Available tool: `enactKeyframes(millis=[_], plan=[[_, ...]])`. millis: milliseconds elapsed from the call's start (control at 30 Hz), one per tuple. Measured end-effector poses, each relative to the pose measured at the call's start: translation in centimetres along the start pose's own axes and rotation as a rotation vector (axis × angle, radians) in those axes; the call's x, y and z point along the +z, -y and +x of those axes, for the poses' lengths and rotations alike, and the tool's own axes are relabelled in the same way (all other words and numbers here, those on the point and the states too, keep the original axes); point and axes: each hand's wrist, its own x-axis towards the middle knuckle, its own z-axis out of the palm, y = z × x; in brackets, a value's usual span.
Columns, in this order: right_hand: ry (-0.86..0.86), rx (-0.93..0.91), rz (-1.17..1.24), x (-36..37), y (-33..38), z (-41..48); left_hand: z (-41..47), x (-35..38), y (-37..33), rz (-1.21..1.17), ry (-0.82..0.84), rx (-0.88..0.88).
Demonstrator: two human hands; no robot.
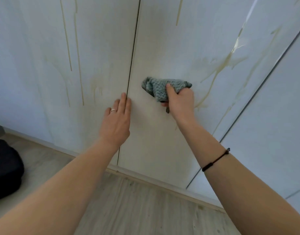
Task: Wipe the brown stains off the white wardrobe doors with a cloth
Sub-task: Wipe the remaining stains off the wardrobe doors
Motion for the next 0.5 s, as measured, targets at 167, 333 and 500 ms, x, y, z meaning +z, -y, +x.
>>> enactKeyframes(millis=[167, 333, 500], plan=[[0.457, 0.268, -0.478, 0.9, -8.6, -7.4, 0.2, 0.1, -0.7, -0.057, 0.076, -0.052], [0.423, 0.300, -0.338, -0.9, -7.8, -6.1, 0.3, 0.6, 0.4, -0.127, 0.113, -0.021], [0.117, 0.097, -0.028, -2.7, -3.3, -2.1, 0.3, 0.4, 0.2, -0.187, 0.141, -0.021]])
